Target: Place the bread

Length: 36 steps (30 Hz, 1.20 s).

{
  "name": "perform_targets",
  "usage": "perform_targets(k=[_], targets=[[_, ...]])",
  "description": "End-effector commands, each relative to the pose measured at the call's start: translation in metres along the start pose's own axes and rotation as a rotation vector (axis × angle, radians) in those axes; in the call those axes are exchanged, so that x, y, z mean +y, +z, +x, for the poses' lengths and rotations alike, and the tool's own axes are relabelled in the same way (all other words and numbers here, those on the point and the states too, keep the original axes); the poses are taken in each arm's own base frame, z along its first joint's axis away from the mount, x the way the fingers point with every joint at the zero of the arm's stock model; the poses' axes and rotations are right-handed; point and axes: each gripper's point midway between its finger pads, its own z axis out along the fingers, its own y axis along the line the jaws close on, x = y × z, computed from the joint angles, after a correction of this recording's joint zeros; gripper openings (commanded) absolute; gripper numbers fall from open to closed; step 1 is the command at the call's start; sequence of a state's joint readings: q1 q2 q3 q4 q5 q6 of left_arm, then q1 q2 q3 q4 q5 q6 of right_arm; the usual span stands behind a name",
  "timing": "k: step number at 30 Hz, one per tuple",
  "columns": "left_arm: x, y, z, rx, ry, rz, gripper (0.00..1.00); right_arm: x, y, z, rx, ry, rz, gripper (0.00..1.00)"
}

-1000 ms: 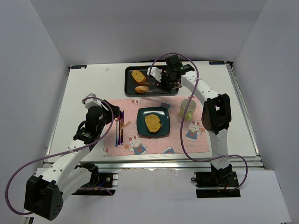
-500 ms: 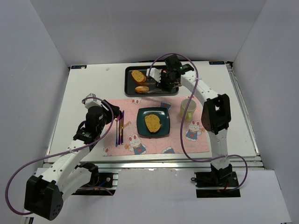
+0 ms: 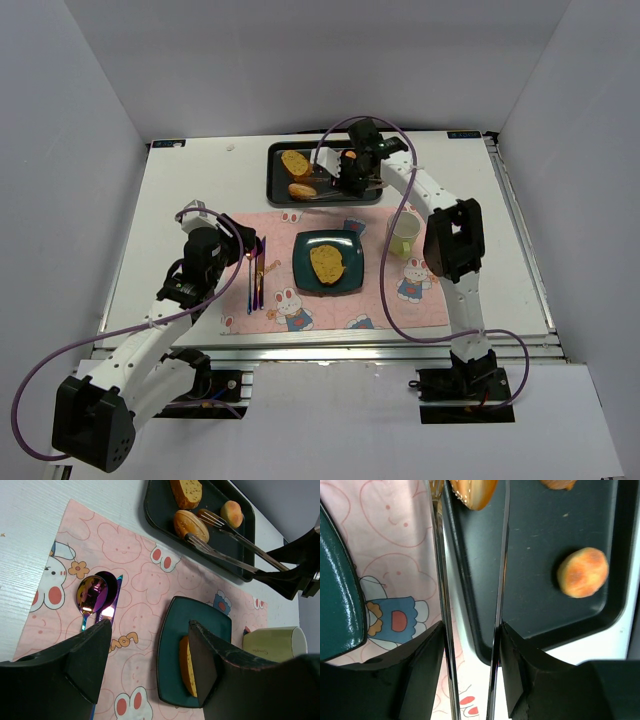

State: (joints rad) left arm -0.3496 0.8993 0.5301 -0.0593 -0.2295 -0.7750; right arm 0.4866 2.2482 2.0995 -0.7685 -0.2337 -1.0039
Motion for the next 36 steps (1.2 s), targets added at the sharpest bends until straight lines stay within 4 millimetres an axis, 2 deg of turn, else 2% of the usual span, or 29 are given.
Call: perform_targets(k=[1, 9, 14, 17, 18, 24, 27, 31, 33, 34, 36], targets=[[-0.002, -0.002, -0.009, -0.034, -0.004, 0.005, 0.72, -0.008, -0.008, -0.01, -0.007, -0.037, 0.018, 0.52], [-0.004, 0.001, -0.009, -0.029, -0.002, 0.009, 0.72, -0.006, -0.01, -0.01, -0.002, -0.02, 0.019, 0.53], [-0.005, 0.0, -0.009, -0.027, -0.001, 0.013, 0.72, -0.004, -0.01, -0.012, -0.011, 0.002, 0.017, 0.47], [-0.004, 0.0, -0.009, -0.03, 0.0, 0.01, 0.72, -0.004, -0.01, -0.013, -0.015, 0.021, 0.011, 0.36], [-0.004, 0.0, -0.01, -0.032, 0.001, 0.01, 0.72, -0.003, -0.01, -0.014, -0.018, 0.026, 0.008, 0.3], [-0.005, -0.001, -0.01, -0.032, -0.001, 0.01, 0.72, -0.001, -0.019, -0.025, -0.067, 0.078, -0.002, 0.13], [-0.005, 0.0, -0.011, -0.032, -0.001, 0.012, 0.72, -0.005, -0.031, -0.036, -0.119, 0.109, 0.019, 0.09], [-0.005, -0.001, -0.011, -0.035, -0.002, 0.012, 0.72, -0.013, -0.063, -0.059, -0.227, 0.154, 0.041, 0.06], [-0.005, -0.003, -0.012, -0.039, 0.0, 0.01, 0.72, -0.004, -0.076, -0.066, -0.266, 0.175, 0.002, 0.06], [-0.005, -0.003, -0.013, -0.041, -0.002, 0.01, 0.72, 0.006, -0.087, -0.066, -0.276, 0.181, -0.017, 0.06], [-0.005, -0.005, -0.015, -0.05, -0.005, 0.012, 0.72, 0.023, -0.096, -0.063, -0.284, 0.189, -0.052, 0.06]])
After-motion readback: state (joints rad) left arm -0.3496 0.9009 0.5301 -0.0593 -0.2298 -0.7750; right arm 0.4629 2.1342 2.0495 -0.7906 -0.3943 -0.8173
